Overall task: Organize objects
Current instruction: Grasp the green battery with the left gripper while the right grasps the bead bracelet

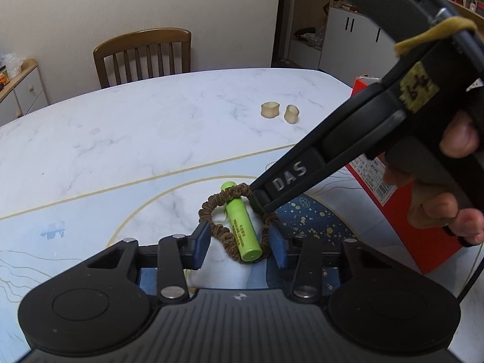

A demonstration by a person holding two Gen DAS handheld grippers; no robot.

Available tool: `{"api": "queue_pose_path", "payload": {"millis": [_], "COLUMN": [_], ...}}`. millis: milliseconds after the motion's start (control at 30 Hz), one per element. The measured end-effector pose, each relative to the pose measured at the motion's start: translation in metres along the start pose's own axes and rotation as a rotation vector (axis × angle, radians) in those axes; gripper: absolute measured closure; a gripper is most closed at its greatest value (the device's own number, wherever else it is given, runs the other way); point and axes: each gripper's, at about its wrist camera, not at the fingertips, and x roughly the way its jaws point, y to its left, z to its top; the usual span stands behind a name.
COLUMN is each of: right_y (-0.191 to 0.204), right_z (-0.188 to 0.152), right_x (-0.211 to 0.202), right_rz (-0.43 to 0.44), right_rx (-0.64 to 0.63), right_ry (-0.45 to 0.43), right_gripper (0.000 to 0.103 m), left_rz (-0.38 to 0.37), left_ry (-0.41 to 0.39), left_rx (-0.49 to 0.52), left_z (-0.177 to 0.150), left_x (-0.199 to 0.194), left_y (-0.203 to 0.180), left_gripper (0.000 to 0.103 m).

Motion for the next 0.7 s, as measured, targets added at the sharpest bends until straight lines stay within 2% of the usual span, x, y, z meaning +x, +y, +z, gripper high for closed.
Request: {"api": "queue_pose_path", "payload": {"millis": [67, 233, 467, 567, 700], "right_y": [0.000, 0.003, 0.008, 0.011, 0.013], "right_z": [0.001, 0.002, 0.002, 0.001, -0.002], "right_x": [0.003, 0.010, 0.011, 0.011, 0.009], "right_rz": [0.001, 0.004, 0.006, 0.003, -0.001], "right_rx": [-0.001, 0.009, 0.007, 0.001, 0.006], "right_ry": [0.004, 0.011, 0.000, -0.009, -0.018], "right_gripper": [0.055, 0.060, 0.068, 0.077, 0.088], "left_rz": [0.007, 0.012, 0.017, 0.016, -0.008], "left_ry": [0.013, 0.024, 0.038, 0.041, 0.043], "left_rx": [0.004, 0.020, 0.002, -0.015, -0.033], "left_z": [0.000, -0.003, -0.006, -0.007, -0.007], "left_x": [0.001, 0.006, 0.011, 0.009, 0.004], "left_y": [-0.001, -0.005, -0.004, -0.002, 0.005], "left_gripper": [0.069, 0.071, 0.082, 0.087, 0.087]}}
